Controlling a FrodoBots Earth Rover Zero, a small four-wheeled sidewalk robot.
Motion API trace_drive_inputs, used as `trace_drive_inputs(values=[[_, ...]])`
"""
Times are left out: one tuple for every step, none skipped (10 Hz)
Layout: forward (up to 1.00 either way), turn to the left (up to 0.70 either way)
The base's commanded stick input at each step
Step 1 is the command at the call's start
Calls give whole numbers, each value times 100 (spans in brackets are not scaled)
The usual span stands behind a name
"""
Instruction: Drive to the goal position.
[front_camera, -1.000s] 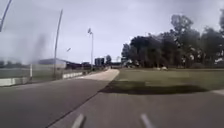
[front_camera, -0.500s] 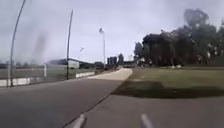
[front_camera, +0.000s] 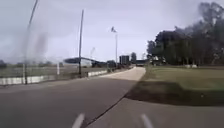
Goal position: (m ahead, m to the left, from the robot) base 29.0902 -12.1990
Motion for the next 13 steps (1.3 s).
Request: trace_drive_inputs(values=[[70, 0], [70, 0], [70, 0], [70, 0], [70, 0], [70, 0], [70, 0], [70, -35], [70, -35], [70, -35], [70, -35], [70, -35], [70, -35]])
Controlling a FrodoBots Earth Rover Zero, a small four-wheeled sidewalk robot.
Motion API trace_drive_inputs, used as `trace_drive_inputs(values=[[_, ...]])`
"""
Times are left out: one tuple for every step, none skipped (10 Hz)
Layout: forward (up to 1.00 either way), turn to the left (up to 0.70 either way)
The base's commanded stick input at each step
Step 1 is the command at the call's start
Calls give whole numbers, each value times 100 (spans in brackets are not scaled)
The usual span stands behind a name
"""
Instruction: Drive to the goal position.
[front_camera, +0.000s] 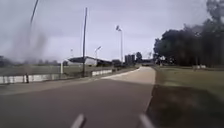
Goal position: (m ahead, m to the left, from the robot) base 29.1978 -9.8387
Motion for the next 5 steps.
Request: trace_drive_inputs(values=[[70, -35], [70, -35], [70, -35], [70, -35], [70, -35]])
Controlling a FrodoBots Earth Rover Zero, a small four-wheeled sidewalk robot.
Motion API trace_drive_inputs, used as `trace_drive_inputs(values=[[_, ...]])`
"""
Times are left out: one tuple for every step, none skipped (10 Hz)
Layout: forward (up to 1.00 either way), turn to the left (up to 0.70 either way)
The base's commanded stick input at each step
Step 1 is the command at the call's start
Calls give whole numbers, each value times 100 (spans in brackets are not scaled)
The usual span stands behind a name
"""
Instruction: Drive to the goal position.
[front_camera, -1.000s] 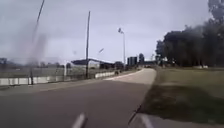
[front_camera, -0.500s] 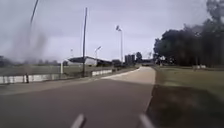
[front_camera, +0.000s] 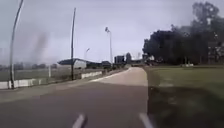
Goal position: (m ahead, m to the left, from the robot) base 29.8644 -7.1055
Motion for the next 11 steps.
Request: trace_drive_inputs(values=[[70, -35], [70, -35], [70, -35], [70, -35], [70, -35], [70, -35], [70, -35], [70, -35], [70, -33], [70, -18], [70, -3]])
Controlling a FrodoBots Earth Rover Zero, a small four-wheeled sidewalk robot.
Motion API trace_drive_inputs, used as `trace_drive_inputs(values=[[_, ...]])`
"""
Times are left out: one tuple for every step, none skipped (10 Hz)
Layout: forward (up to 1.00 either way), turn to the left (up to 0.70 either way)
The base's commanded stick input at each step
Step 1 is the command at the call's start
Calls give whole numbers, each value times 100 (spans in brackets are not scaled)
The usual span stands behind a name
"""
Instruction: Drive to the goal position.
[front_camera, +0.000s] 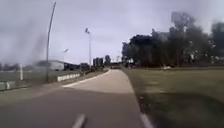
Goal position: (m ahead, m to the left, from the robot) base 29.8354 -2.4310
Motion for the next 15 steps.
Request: trace_drive_inputs(values=[[70, 0], [70, 0], [70, 0], [70, 0], [85, 0], [85, 0], [85, 0], [85, 0], [85, 0], [100, 0], [100, 0], [100, 0], [100, -16], [100, -33], [100, -40]])
